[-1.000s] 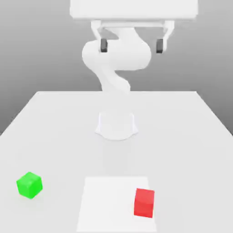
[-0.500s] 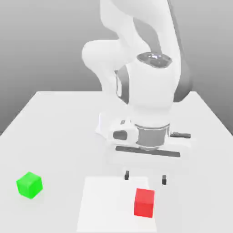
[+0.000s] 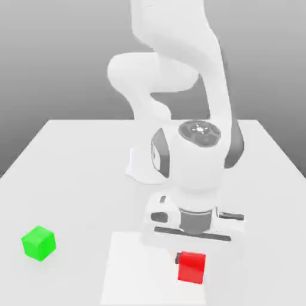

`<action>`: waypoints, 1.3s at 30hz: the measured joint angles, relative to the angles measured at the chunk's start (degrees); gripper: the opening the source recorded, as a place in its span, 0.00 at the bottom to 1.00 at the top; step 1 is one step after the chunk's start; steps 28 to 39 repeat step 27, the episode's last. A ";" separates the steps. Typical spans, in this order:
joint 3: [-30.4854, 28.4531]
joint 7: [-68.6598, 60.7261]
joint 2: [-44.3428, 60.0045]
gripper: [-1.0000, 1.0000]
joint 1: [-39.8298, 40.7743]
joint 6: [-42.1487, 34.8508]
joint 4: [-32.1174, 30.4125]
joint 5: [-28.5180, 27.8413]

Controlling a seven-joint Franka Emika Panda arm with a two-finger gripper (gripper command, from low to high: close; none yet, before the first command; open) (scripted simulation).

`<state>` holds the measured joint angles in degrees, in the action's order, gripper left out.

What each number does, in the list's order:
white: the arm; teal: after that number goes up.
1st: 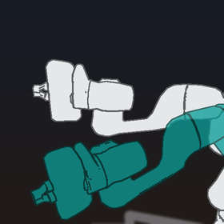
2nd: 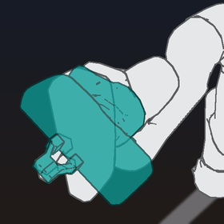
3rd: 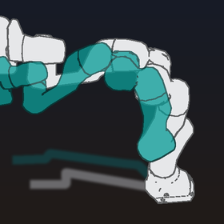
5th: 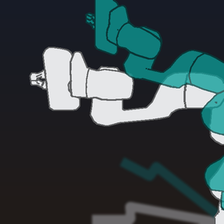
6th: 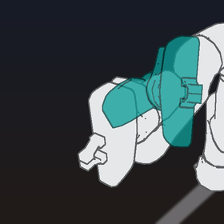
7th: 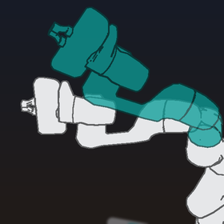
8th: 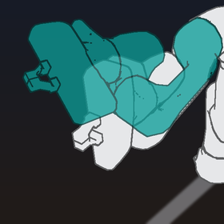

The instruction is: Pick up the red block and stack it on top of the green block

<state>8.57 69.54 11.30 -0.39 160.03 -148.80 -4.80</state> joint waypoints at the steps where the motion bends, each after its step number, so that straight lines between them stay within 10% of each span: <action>1: 0.37 -0.70 -2.02 0.00 0.17 -1.70 -0.32 0.93; 18: -14.15 -39.33 -9.68 0.00 31.29 -9.01 -0.65 4.89; 23: -12.82 -42.70 -1.43 0.00 32.69 -1.17 -0.26 6.88; 24: -12.59 -42.94 0.05 1.00 32.86 0.24 -0.20 7.18; 39: -12.59 -42.94 0.05 1.00 32.86 0.24 -0.20 7.18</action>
